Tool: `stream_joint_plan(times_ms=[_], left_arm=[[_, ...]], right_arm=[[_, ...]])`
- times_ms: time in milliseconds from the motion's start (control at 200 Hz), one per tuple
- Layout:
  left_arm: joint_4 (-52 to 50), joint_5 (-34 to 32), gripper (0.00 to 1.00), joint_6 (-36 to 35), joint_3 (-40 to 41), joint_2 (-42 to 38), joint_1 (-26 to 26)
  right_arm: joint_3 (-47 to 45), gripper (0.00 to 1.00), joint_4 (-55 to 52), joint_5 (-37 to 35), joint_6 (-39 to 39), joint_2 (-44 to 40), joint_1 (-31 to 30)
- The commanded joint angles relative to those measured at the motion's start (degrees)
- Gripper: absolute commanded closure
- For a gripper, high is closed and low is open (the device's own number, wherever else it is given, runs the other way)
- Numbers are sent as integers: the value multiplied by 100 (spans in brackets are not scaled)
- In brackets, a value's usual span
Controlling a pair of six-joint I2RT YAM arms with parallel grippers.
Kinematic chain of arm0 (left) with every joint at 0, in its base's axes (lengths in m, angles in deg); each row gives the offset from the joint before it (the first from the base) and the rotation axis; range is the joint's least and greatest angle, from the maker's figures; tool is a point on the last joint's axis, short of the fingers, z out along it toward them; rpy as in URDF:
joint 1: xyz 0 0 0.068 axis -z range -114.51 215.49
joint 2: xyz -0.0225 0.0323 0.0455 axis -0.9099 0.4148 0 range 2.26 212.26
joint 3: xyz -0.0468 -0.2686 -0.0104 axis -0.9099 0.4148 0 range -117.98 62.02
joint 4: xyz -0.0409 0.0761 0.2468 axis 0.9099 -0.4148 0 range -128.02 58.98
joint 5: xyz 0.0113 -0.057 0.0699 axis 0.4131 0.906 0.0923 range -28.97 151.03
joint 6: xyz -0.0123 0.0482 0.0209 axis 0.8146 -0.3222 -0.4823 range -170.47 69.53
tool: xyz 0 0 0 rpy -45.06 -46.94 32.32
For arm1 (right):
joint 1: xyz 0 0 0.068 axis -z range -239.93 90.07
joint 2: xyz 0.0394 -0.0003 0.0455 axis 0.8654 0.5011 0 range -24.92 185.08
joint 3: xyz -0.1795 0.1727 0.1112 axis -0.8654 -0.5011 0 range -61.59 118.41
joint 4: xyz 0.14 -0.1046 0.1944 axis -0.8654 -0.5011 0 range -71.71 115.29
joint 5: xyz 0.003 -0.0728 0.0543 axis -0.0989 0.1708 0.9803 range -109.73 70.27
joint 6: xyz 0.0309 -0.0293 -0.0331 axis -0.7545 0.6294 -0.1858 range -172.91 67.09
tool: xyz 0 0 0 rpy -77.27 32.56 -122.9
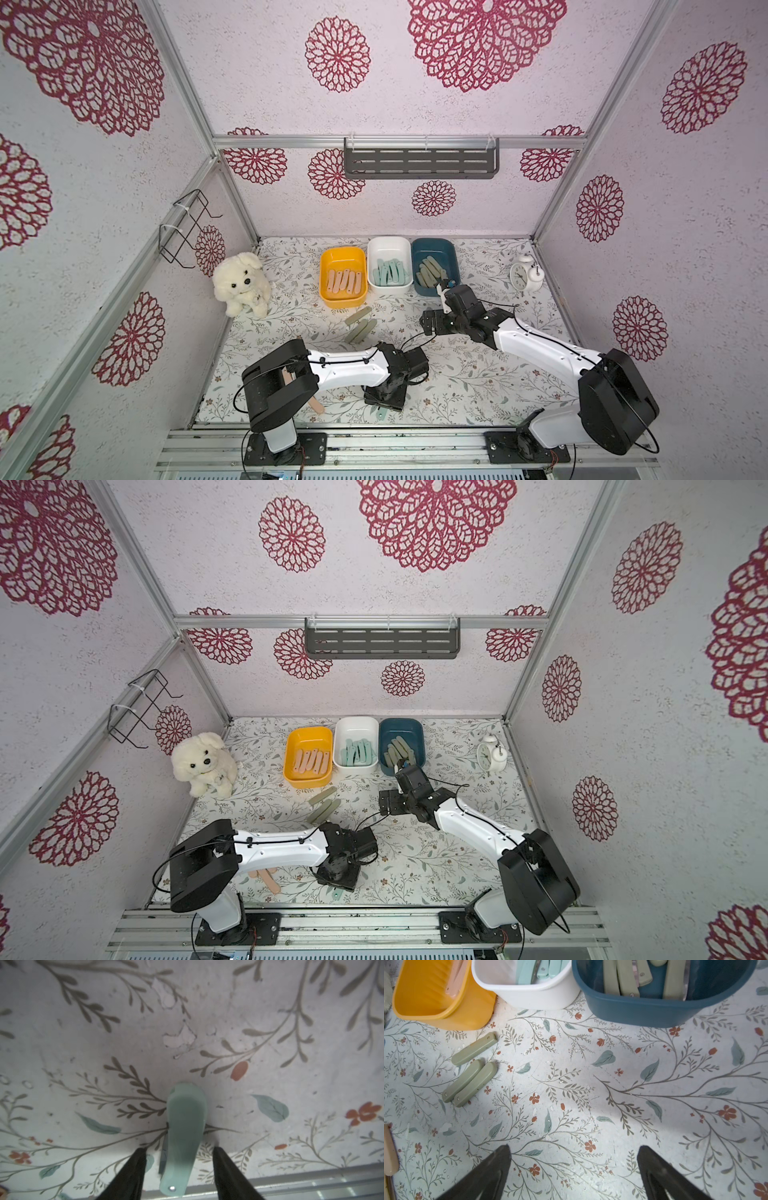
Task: Place the fruit knives into the storage box by color
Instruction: Pick up the fruit knife from the center of the board.
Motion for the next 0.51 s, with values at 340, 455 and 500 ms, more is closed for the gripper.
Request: stream_joint_plan(times_ms=[340,455,500], left_arm=[[156,-481,72,-141,-46,83,-146],[-32,-731,76,-457,-455,32,-574],[-113,-845,76,-640,-691,19,-776]], right_arm=[[15,0,151,145,-10,-228,63],[50,0,177,126,-7,-137,64],[70,1,173,102,8,-109,80]])
